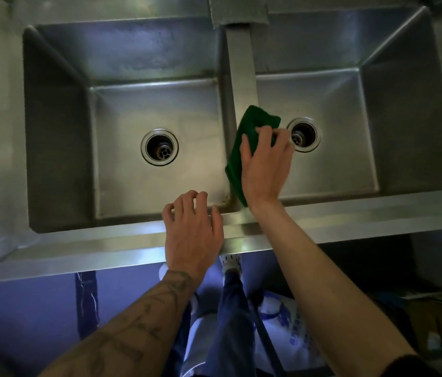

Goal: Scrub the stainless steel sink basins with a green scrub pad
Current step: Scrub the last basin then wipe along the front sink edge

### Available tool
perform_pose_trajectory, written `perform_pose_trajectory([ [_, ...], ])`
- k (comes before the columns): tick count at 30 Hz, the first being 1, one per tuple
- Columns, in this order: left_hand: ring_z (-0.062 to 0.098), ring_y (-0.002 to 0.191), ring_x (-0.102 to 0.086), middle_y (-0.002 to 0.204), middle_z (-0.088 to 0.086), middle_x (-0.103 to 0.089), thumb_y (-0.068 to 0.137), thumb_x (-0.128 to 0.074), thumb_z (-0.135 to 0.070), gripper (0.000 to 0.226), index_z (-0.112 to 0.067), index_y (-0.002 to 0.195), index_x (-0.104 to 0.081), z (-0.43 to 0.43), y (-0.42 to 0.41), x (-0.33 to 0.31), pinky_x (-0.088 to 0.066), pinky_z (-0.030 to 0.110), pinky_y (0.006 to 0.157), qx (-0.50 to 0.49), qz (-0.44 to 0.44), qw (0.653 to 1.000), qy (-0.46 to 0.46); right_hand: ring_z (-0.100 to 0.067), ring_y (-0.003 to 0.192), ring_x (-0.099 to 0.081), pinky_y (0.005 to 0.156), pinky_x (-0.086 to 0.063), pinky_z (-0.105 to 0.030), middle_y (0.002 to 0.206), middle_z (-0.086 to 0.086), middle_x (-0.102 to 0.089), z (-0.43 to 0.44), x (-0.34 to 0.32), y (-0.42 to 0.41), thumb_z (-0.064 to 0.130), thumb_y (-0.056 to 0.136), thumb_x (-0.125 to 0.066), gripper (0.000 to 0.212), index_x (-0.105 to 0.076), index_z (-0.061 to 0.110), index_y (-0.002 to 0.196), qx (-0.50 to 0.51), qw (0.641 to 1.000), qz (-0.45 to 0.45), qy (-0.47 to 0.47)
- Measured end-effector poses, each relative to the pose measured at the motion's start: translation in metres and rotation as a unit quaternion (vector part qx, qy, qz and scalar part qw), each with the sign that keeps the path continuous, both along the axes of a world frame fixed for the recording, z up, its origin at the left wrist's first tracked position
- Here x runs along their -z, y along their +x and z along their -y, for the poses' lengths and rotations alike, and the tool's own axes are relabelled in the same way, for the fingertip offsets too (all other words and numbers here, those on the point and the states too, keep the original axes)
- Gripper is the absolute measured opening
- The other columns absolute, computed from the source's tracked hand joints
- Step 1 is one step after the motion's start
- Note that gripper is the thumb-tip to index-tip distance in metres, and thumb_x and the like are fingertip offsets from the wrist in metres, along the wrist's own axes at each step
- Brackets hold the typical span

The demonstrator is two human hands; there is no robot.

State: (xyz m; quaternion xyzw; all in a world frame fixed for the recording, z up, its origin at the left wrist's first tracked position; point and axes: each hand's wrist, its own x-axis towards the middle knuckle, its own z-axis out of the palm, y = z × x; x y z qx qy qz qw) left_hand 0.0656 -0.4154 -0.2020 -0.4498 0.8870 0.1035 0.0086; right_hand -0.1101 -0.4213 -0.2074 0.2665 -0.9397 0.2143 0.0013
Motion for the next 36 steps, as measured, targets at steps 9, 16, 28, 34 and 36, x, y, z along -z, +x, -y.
perform_pose_trajectory([
  [9, 0.033, 0.105, -0.061, 0.119, 0.011, -0.064, 0.1, -0.045, -0.03, 0.033, -0.011, 0.12, -0.065, 0.0, 0.001, 0.002, -0.045, 0.05, 0.101, 0.016, -0.008, 1.0, -0.002, -0.03, 0.111, -0.052, 0.085, -0.049, -0.034, 0.136, -0.011, -0.052, 0.025, 0.005, -0.016, 0.04, 0.103, -0.057, 0.032, -0.063, 0.017, 0.124, -0.016, 1.0, 0.001, -0.009],
  [16, 0.033, 0.105, -0.064, 0.117, 0.01, -0.065, 0.098, -0.049, -0.029, 0.032, -0.01, 0.118, -0.066, 0.0, 0.0, 0.003, -0.048, 0.052, 0.102, 0.012, -0.022, 1.0, -0.001, -0.03, 0.107, -0.052, 0.084, -0.049, -0.035, 0.131, -0.011, -0.055, 0.068, 0.007, -0.039, 0.041, 0.103, -0.057, 0.031, -0.064, 0.017, 0.12, 0.0, 0.999, -0.039, -0.011],
  [28, 0.03, 0.104, -0.063, 0.115, 0.009, -0.065, 0.1, -0.045, -0.029, 0.034, -0.01, 0.117, -0.067, -0.001, 0.002, 0.008, -0.048, 0.05, 0.101, 0.015, -0.031, 0.999, -0.006, -0.03, 0.115, -0.051, 0.091, -0.043, -0.034, 0.14, -0.009, -0.053, 0.125, 0.008, -0.082, 0.047, 0.105, -0.046, 0.04, -0.061, 0.019, 0.129, -0.025, 0.998, -0.058, 0.029],
  [34, 0.031, 0.105, -0.063, 0.117, 0.01, -0.065, 0.1, -0.045, -0.031, 0.033, -0.011, 0.118, -0.066, -0.001, 0.001, 0.011, -0.047, 0.05, 0.102, 0.004, -0.037, 0.999, -0.004, -0.03, 0.116, -0.052, 0.093, -0.046, -0.037, 0.141, -0.008, -0.052, 0.139, 0.003, -0.09, 0.047, 0.106, -0.043, 0.042, -0.06, 0.02, 0.133, -0.032, 0.998, -0.045, 0.033],
  [36, 0.031, 0.106, -0.063, 0.118, 0.01, -0.065, 0.1, -0.045, -0.031, 0.034, -0.011, 0.118, -0.066, -0.002, 0.0, 0.009, -0.047, 0.05, 0.103, 0.005, -0.037, 0.999, -0.003, -0.031, 0.113, -0.052, 0.09, -0.045, -0.037, 0.14, -0.008, -0.053, 0.123, 0.005, -0.079, 0.046, 0.105, -0.045, 0.04, -0.062, 0.019, 0.13, -0.028, 0.998, -0.051, 0.023],
])
